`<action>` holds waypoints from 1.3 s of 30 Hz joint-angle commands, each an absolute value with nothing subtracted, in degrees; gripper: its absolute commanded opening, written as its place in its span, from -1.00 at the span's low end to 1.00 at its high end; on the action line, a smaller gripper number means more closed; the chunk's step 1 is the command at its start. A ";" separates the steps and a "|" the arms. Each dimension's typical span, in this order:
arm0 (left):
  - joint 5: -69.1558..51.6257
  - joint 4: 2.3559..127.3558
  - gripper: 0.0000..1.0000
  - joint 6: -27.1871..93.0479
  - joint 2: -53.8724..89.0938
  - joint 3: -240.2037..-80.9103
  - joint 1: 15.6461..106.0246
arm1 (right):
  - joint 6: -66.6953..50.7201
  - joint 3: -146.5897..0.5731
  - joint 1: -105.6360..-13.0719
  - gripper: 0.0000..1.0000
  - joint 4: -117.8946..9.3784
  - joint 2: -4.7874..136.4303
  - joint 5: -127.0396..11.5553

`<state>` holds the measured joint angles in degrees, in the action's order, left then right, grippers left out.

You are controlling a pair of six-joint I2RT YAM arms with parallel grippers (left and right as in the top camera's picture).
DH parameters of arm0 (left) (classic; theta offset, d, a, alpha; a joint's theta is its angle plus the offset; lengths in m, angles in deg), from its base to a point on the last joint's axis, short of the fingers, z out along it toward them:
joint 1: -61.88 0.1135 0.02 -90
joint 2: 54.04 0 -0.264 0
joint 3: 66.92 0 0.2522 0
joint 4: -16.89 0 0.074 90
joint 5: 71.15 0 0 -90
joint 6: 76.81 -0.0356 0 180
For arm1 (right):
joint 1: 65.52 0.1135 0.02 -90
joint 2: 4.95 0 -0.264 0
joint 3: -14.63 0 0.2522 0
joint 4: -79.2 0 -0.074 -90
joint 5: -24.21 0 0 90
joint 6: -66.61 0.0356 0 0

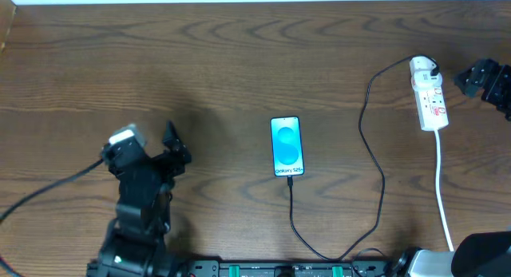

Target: Plug charger to phone and switch on socket

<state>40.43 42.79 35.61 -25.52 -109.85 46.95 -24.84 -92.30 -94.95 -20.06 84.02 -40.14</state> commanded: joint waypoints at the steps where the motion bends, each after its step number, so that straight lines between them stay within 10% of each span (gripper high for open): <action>1: 40.70 30.99 0.75 35.28 -30.90 -101.19 48.50 | -24.27 -92.45 -94.69 0.99 -19.98 83.56 -39.98; 18: 32.65 13.81 0.75 26.62 -49.20 -81.48 55.34 | -24.27 -92.45 -94.69 0.99 -19.98 83.56 -39.98; 39: 18.49 34.90 0.75 14.25 -53.96 -80.91 62.25 | -24.27 -92.45 -94.69 0.99 -19.98 83.56 -39.98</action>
